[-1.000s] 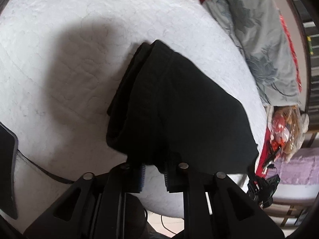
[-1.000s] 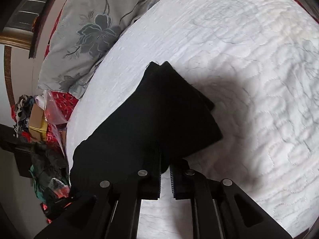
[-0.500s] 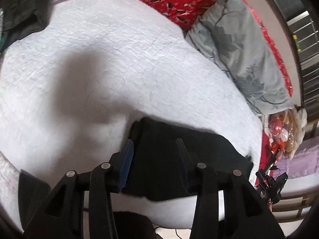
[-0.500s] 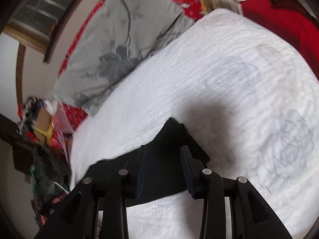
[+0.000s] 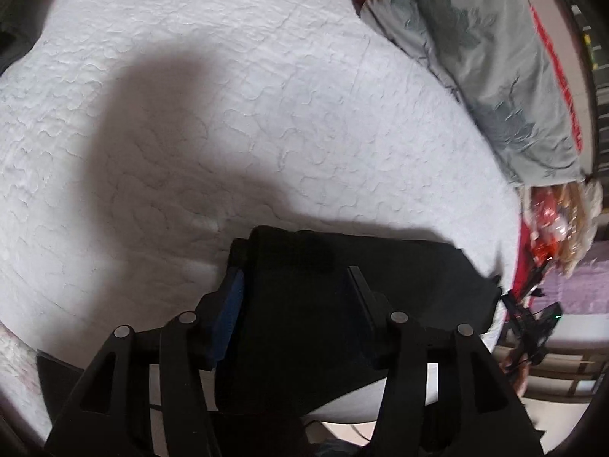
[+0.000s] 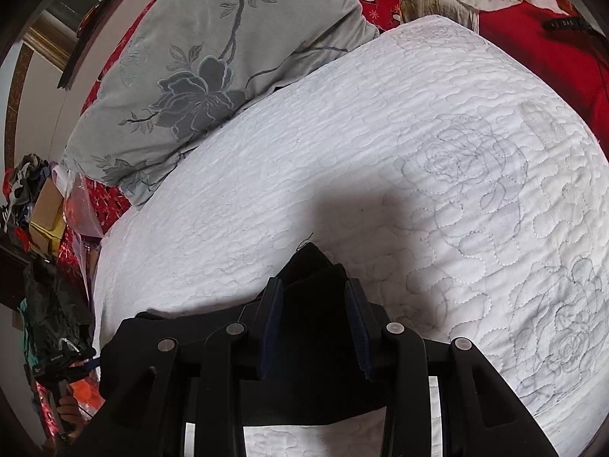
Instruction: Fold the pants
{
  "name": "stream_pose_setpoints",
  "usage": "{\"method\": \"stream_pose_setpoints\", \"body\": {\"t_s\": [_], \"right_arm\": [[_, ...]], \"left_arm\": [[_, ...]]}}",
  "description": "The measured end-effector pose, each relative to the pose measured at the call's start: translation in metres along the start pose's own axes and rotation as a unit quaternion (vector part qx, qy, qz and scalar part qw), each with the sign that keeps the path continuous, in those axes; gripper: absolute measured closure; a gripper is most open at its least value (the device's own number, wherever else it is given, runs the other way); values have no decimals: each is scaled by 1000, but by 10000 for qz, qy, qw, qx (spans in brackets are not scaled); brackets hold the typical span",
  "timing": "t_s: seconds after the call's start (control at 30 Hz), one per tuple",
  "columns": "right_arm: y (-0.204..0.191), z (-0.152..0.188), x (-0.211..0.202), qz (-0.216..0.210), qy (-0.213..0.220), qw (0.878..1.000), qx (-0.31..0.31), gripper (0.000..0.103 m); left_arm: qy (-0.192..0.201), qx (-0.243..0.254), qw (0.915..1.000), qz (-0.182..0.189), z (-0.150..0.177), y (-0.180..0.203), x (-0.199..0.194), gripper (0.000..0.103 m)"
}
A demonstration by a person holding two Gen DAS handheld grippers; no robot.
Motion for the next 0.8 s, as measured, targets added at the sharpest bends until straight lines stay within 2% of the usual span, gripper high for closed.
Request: {"method": "stream_pose_setpoints", "body": {"t_s": [0.07, 0.23, 0.27, 0.3, 0.37, 0.4, 0.43, 0.5, 0.53, 0.6, 0.63, 0.7, 0.8], "right_arm": [[0, 0, 1, 31, -20, 10000, -27, 67], [1, -1, 2, 90, -44, 9999, -93, 67], [1, 0, 4, 131, -93, 9998, -141, 67], [2, 1, 5, 197, -135, 9995, -183, 67], [3, 2, 9, 260, -157, 9992, -269, 69], [3, 2, 11, 270, -171, 9990, -306, 80], [1, 2, 13, 315, -200, 9986, -383, 96], [-6, 2, 17, 347, -278, 9976, -537, 96], [-13, -2, 14, 310, -219, 9975, -602, 96], [-35, -12, 1, -276, 67, 9977, -619, 96], [-44, -17, -4, -453, 199, 9965, -674, 96], [-47, -23, 1, -306, 169, 9967, -732, 96], [-28, -19, 21, 259, -127, 9976, -623, 96]], "left_arm": [[45, -35, 10000, -23, -2, -1, 0, 51], [244, 4, 9992, 304, -1, 5, -8, 51], [349, -11, 9991, 234, -1, 7, -9, 59], [458, -21, 9989, 135, 2, 7, -9, 75], [505, -176, 9986, 62, 6, 4, -6, 95], [505, -298, 9981, 168, 10, 2, -5, 98], [521, -480, 9969, 344, 16, -1, -8, 99], [672, -635, 9932, 702, 29, -4, -21, 99], [879, -615, 9917, 709, 34, -7, -30, 99], [1031, -555, 9924, 377, 35, -13, -30, 99], [892, -666, 9936, 207, 33, -20, -21, 99], [757, -849, 9934, 172, 31, -28, -11, 99], [717, -998, 9923, 140, 29, -33, -5, 99]]}}
Point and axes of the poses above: each gripper's, at about its wrist camera, not at the fingertips, and x roughly the way its jaws point, y to its right, z to its underside, the point moved 6 cm from there along x, roughly the way its jaws point, and after that the axes turned 7 degrees about -z, right-handed, at the moved point
